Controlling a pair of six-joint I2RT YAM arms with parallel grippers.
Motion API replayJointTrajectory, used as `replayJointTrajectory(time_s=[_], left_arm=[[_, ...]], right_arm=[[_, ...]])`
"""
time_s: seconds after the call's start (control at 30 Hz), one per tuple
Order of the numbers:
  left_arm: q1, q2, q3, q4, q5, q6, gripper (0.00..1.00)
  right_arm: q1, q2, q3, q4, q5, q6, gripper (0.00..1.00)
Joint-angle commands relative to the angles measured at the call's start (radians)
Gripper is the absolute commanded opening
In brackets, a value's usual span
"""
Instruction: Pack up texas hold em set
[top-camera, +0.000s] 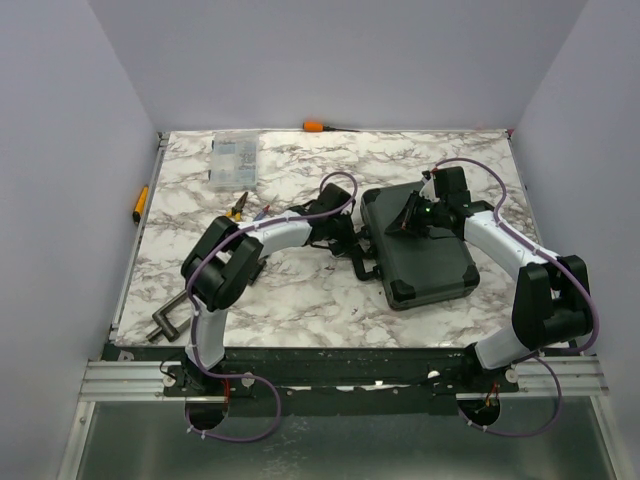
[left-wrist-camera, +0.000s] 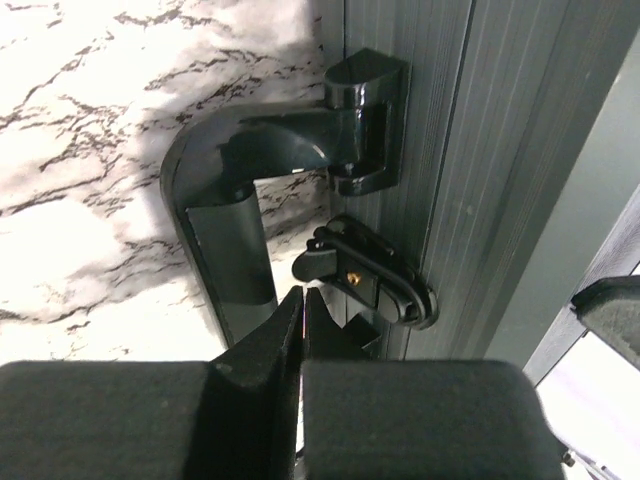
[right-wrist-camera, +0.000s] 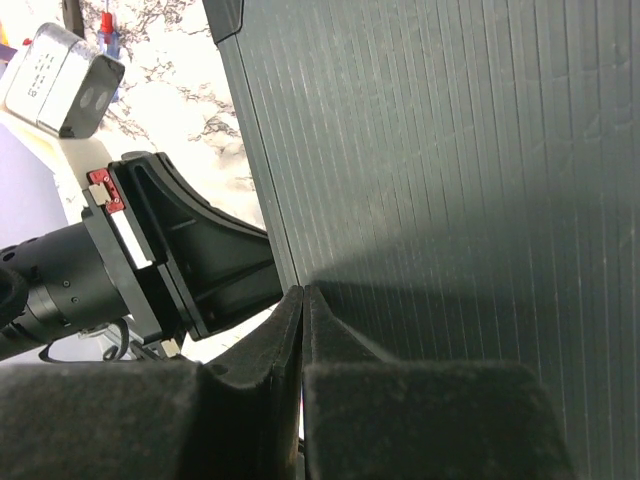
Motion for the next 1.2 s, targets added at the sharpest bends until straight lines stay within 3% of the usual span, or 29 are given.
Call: replayJointTrajectory(time_s=[0.0,0.53,1.17], left_arm=[[-0.013,0.042,0.056,-0.014,-0.012,-0.005,0.00],[-0.032,0.100,0.135,-0.188,-0.099,0.016,0.00],[-0.064,0.193,0.268,-0.170,-0.064,0.005,0.00]], right_arm=[[0.007,0.094,-0.087,-0.248,0.164,-0.067,0.06],[0.007,0.101,-0.094,-0.248,0.163,-0.067,0.05],[0.007,0.116,-0.092,-0.251,0.164,-0.078,0.05]])
